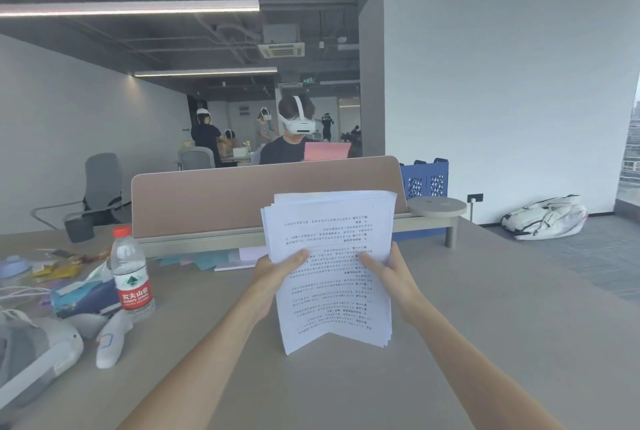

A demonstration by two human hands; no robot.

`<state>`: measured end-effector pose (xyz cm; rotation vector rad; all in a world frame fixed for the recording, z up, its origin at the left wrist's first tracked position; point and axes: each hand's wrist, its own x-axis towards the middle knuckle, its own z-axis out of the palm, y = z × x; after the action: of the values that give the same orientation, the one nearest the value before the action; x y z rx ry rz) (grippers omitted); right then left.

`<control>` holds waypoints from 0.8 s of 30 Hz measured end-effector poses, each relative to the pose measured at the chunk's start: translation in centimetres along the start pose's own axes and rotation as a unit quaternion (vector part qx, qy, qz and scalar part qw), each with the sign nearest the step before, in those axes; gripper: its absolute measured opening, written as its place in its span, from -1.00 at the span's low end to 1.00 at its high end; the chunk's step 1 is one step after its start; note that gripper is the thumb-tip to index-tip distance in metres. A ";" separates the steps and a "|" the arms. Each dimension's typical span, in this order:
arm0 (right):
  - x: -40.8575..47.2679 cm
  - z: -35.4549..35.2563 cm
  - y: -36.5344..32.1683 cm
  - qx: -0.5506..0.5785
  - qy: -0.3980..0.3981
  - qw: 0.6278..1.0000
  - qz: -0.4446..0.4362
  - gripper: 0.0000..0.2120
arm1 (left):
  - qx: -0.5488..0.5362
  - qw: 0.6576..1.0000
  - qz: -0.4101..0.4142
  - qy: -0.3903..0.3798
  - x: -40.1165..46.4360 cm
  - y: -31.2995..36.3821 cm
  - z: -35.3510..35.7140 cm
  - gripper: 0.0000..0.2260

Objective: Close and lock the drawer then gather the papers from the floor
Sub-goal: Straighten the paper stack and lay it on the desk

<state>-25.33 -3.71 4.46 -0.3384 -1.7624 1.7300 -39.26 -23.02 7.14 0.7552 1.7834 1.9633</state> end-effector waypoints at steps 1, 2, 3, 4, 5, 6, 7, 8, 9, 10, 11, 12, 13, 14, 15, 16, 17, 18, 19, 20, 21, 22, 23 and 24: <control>0.2 0.1 0.3 0.003 0.001 1.000 -0.001 -0.55 | 0.004 1.000 -0.003 -0.002 0.1 -0.2 -0.1 -0.75; 0.4 0.2 0.4 0.006 0.005 1.000 -0.003 -0.55 | 0.006 1.000 -0.003 0.000 0.2 -0.3 -0.1 -0.75; 0.6 0.3 0.3 0.010 0.010 1.000 -0.005 -0.55 | 0.008 1.000 -0.003 0.008 0.4 -0.4 -0.1 -0.75; 0.9 0.3 0.2 0.016 0.014 1.000 -0.008 -0.55 | 0.012 1.000 -0.001 0.022 0.5 -0.4 0.0 -0.75; 1.2 0.4 -0.2 0.025 0.017 0.999 -0.013 -0.57 | 0.017 0.999 0.003 0.034 0.7 -0.3 0.2 -0.75; 1.4 0.5 -0.6 0.032 0.018 0.999 -0.019 -0.59 | 0.021 0.999 0.009 0.043 0.8 -0.1 0.4 -0.77; 1.6 0.7 -1.1 0.037 0.020 0.999 -0.025 -0.61 | 0.024 0.998 0.016 0.047 0.9 0.2 0.7 -0.82; 1.8 0.8 -1.6 0.038 0.023 0.999 -0.029 -0.63 | 0.026 0.998 0.022 0.049 0.8 0.6 0.9 -0.87; 1.9 0.9 -2.0 0.033 0.028 0.999 -0.034 -0.63 | 0.028 0.998 0.030 0.049 0.7 1.1 1.1 -0.90; 1.9 1.0 -2.3 0.025 0.032 0.998 -0.040 -0.63 | 0.029 0.998 0.037 0.048 0.6 1.5 1.2 -0.92; 1.8 1.0 -2.6 0.017 0.035 0.998 -0.048 -0.62 | 0.029 0.998 0.043 0.045 0.4 1.8 1.3 -0.92; 1.7 0.9 -2.9 0.009 0.037 0.998 -0.053 -0.62 | 0.027 0.998 0.048 0.042 0.0 2.2 1.3 -0.91; 1.6 0.8 -3.1 0.000 0.036 0.998 -0.059 -0.61 | 0.025 0.998 0.051 0.038 -0.3 2.4 1.2 -0.90; 1.3 0.5 -3.5 -0.010 0.033 0.997 -0.062 -0.61 | 0.020 0.998 0.053 0.033 -0.7 2.7 1.0 -0.87; 1.0 0.3 -3.8 -0.020 0.027 0.997 -0.066 -0.60 | 0.014 0.998 0.054 0.025 -1.1 2.7 0.9 -0.84; 0.7 -0.1 -4.2 -0.030 0.023 0.997 -0.069 -0.58 | 0.008 0.998 0.055 0.017 -1.5 2.8 0.7 -0.81; 0.4 -0.3 -4.6 -0.036 0.017 0.996 -0.074 -0.58 | 0.004 0.998 0.055 0.013 -2.0 2.8 0.5 -0.79; 0.1 -0.5 -5.1 -0.040 0.011 0.996 -0.081 -0.60 | 0.000 0.998 0.056 0.009 -2.4 2.8 0.4 -0.78; -0.2 -0.6 -5.6 -0.044 0.005 0.995 -0.088 -0.64 | -0.002 0.998 0.057 0.005 -2.7 2.7 0.2 -0.78; -0.4 -0.6 -6.2 -0.047 0.001 0.994 -0.095 -0.67 | -0.004 0.998 0.056 0.003 -2.9 2.7 0.1 -0.77; -0.6 -0.6 -6.6 -0.048 -0.004 0.994 -0.100 -0.69 | -0.002 0.998 0.055 0.001 -3.1 2.8 0.0 -0.76; -0.7 -0.4 -6.9 -0.046 -0.009 0.993 -0.104 -0.67 | -0.001 0.998 0.056 -0.001 -3.2 2.8 -0.1 -0.75; -0.8 -0.2 -7.1 -0.043 -0.011 0.993 -0.106 -0.63 | 0.000 0.998 0.058 -0.005 -3.2 2.9 -0.2 -0.75; -0.9 0.0 -7.2 -0.038 -0.011 0.994 -0.104 -0.59 | 0.000 0.998 0.058 -0.010 -3.2 2.8 -0.2 -0.75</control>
<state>-22.87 -4.99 11.12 -0.1606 -1.8142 1.5284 -36.66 -25.51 9.52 0.8939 1.7634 2.0222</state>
